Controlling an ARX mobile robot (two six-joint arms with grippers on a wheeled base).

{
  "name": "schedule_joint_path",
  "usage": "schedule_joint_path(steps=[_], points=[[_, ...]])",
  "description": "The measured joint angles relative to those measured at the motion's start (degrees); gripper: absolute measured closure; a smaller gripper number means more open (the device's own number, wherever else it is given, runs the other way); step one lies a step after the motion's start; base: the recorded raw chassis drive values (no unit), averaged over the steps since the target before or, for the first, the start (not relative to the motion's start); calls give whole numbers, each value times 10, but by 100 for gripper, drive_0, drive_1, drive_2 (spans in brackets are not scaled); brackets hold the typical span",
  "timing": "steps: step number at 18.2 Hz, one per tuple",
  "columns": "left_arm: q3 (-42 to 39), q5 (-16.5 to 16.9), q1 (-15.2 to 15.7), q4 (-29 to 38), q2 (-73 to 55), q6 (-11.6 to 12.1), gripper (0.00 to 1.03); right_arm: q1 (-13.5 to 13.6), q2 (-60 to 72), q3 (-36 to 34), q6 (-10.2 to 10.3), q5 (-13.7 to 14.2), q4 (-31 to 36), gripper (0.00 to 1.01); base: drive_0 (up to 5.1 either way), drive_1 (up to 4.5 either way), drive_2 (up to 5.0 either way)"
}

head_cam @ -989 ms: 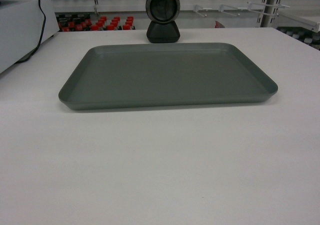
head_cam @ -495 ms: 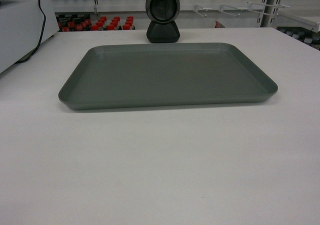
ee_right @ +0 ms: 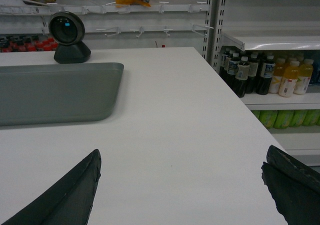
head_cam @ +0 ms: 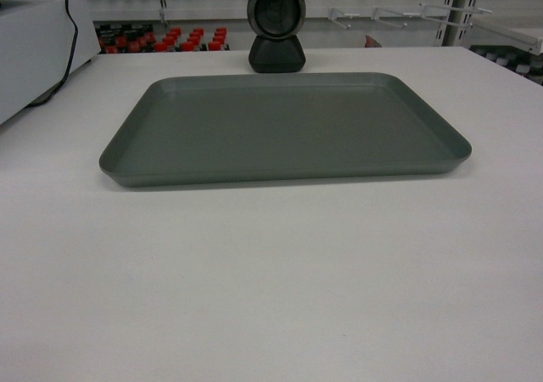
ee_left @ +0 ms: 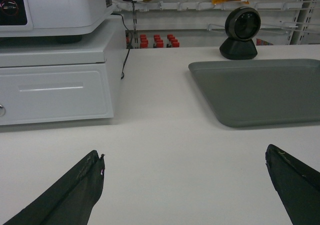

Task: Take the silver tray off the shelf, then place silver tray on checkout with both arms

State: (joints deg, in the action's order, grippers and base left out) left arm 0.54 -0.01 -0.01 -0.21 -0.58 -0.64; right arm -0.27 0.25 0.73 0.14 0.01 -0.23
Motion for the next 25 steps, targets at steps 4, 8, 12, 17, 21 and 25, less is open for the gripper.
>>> schedule_joint_path(steps=[4,8,12,17,21,25], points=[[0,0,0,0,0,0,5,0,0,0,0,0,0,3,0,-104,105],[0,0,0,0,0,0,5,0,0,0,0,0,0,3,2,-416,420],[0,0,0,1,0,0,5,0,0,0,0,0,1,3,3,-415,422],[0,0,0,-1,0,0,5,0,0,0,0,0,-2,3,-2,-420,416],[0,0,0,6,0,0,5,0,0,0,0,0,7,3,0,-104,103],[0,0,0,0,0,0,5,0,0,0,0,0,-1,3,0,0,0]])
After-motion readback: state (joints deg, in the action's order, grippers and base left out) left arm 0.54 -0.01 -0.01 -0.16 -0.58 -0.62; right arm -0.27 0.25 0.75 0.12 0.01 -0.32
